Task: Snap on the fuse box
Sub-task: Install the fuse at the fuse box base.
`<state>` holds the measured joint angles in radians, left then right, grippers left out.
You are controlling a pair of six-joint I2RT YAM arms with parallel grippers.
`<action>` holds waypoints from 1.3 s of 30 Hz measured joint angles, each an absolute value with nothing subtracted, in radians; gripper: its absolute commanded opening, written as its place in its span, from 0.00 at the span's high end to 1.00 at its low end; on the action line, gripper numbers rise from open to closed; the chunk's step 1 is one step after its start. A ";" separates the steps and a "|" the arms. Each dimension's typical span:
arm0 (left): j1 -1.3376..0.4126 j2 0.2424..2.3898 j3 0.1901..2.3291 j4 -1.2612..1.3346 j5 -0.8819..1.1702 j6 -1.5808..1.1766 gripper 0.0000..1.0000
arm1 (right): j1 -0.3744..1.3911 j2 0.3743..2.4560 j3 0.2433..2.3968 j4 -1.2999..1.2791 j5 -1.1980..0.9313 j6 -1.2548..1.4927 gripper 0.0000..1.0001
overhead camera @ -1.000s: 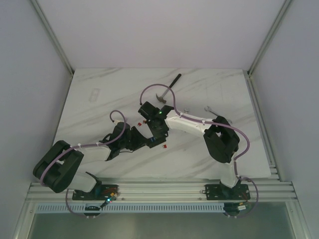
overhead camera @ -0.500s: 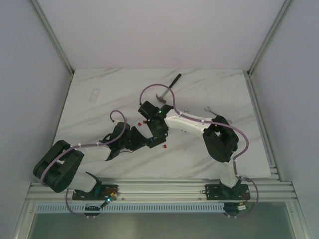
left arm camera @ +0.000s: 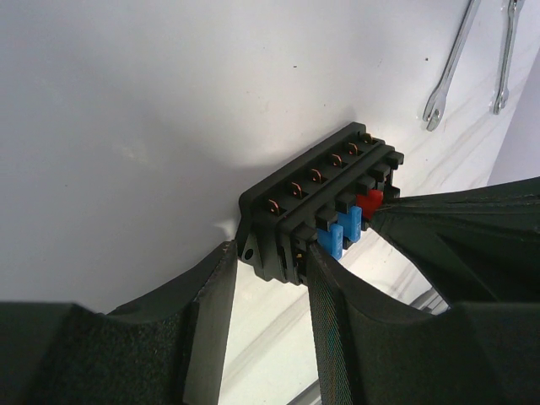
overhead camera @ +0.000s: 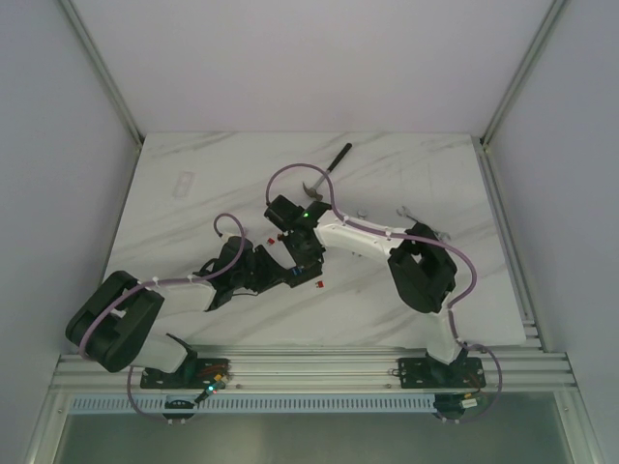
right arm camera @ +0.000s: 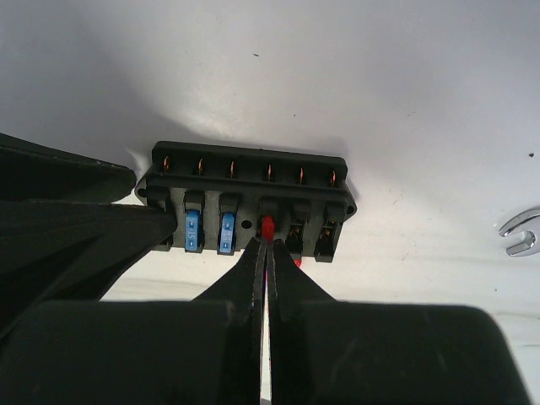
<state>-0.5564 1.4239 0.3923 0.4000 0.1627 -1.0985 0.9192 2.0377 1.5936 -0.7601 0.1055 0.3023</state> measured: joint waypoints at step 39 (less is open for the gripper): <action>-0.556 1.428 0.390 0.408 0.164 -1.099 0.52 | 0.880 2.022 1.517 -0.674 0.030 0.315 1.00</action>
<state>-0.5556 1.4277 0.3901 0.4076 0.1638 -1.0992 0.8799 2.0220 1.5169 -0.6739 0.0299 0.3149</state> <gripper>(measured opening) 0.481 0.023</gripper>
